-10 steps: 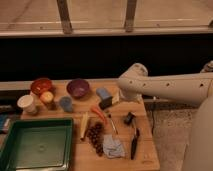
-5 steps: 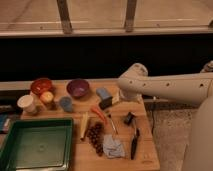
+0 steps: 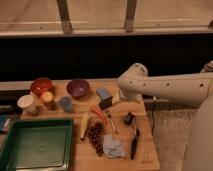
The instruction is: Place sponge in red bowl
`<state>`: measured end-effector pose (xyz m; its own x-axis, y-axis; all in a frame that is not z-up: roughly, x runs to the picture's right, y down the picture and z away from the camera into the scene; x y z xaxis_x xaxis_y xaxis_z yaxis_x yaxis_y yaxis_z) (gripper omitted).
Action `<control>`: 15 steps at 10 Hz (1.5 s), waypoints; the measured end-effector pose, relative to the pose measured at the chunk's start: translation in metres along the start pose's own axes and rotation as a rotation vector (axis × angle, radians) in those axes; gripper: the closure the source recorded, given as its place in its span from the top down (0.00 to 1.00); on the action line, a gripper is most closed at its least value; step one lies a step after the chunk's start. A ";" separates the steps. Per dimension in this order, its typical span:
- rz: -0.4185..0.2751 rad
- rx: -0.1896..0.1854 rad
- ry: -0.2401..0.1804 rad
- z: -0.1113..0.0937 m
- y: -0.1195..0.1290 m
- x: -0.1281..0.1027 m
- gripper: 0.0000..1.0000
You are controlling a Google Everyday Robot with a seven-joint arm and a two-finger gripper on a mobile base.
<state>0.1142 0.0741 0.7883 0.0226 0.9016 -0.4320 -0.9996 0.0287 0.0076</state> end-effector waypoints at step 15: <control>-0.212 -0.129 -0.077 -0.011 0.042 -0.053 0.80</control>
<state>0.0704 0.0233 0.8015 0.2279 0.9118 -0.3415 -0.9665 0.1693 -0.1932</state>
